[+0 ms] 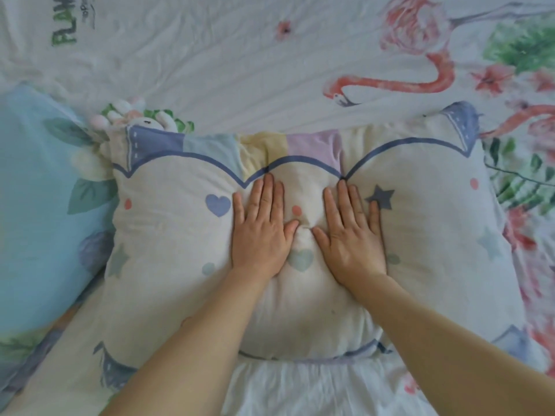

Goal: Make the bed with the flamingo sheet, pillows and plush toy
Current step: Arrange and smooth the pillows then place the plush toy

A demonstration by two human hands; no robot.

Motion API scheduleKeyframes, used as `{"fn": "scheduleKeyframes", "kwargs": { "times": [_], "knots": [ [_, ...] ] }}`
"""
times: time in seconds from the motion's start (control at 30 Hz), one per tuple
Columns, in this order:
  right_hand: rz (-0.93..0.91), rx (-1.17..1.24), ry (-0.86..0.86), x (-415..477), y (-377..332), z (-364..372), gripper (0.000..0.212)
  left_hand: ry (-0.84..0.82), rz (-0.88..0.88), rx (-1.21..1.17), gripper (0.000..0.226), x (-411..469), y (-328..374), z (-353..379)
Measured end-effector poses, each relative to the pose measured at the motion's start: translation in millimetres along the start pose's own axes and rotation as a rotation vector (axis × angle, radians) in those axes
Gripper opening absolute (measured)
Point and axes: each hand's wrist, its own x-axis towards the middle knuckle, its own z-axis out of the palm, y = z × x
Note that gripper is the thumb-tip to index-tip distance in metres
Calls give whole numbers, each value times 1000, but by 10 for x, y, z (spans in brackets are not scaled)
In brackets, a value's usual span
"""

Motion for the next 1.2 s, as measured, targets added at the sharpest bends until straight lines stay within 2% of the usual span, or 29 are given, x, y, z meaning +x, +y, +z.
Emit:
{"fn": "scheduleKeyframes", "kwargs": {
  "times": [0.1, 0.17, 0.37, 0.47, 0.53, 0.6, 0.67, 0.93, 1.07, 1.13, 1.2],
  "knots": [
    [21, 92, -18, -50, -40, -216, 69, -7, 10, -19, 75, -10, -46, -167],
    [26, 149, 31, -36, -59, -430, 68, 40, 12, -50, 76, 46, -100, -363],
    [78, 290, 364, -16, 79, -1040, 63, 218, 95, -162, 76, 273, 239, -1075],
    [154, 290, 489, 19, 299, -1087, 63, 243, 155, -163, 74, 362, 522, -1081],
    [210, 228, 389, 11, 528, -860, 65, 169, 175, -123, 75, 353, 660, -761],
    [236, 123, 148, -22, 677, -501, 70, 50, 176, -60, 78, 288, 747, -348],
    [240, 81, 25, -18, 760, -160, 75, 0, 169, -38, 78, 282, 775, -52],
    [232, 142, 23, 68, 818, -97, 74, 8, 167, -34, 77, 376, 797, -33],
    [212, 244, 48, 67, 847, -295, 59, -9, 166, -72, 76, 388, 784, -156],
    [212, 323, 97, 38, 865, -457, 54, -5, 172, -165, 72, 399, 801, -303],
    [239, 445, 230, 5, 871, -627, 54, 79, 224, -299, 59, 441, 857, -480]
  ]
}}
